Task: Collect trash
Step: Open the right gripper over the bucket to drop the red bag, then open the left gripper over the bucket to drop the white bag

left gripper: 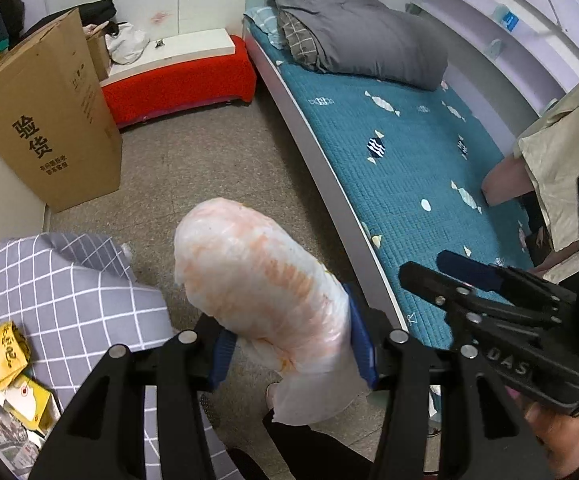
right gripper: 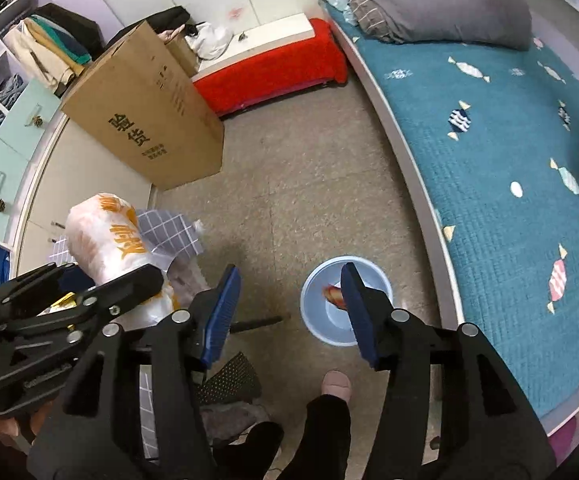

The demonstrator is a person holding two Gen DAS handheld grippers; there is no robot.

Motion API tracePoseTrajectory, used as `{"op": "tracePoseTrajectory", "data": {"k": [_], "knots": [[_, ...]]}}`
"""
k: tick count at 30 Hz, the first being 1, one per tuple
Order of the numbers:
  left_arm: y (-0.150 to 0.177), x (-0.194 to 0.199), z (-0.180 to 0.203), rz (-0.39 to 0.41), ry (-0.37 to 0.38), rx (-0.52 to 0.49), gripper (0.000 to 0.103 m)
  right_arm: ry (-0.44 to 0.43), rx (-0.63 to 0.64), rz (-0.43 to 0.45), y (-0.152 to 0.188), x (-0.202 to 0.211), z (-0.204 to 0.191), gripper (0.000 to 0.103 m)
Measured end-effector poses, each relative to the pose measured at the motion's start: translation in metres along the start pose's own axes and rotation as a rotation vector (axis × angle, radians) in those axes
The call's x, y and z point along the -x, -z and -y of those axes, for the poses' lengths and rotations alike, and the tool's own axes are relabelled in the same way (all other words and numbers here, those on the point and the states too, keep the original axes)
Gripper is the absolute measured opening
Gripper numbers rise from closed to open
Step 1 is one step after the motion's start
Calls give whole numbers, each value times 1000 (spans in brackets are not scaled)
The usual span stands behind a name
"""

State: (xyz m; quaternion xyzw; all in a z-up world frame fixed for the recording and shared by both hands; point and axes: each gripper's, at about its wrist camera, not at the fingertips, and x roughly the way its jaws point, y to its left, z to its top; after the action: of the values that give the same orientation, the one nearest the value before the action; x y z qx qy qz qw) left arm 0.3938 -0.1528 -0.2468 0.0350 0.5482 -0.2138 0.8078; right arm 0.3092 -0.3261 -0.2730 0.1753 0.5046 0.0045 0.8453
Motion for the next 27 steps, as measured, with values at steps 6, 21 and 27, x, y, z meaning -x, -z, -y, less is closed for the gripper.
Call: {"op": "tracePoseTrajectory", "data": {"k": [6, 21, 27], "knots": [[-11, -5, 16, 6, 25, -32, 49, 49, -2, 101, -1, 27, 8, 61], [-27, -14, 42, 10, 74, -23, 77, 110, -76, 178, -2, 55, 41, 67], [-22, -4, 38, 39, 96, -7, 80, 92, -89, 185, 1, 62, 38, 67]]}}
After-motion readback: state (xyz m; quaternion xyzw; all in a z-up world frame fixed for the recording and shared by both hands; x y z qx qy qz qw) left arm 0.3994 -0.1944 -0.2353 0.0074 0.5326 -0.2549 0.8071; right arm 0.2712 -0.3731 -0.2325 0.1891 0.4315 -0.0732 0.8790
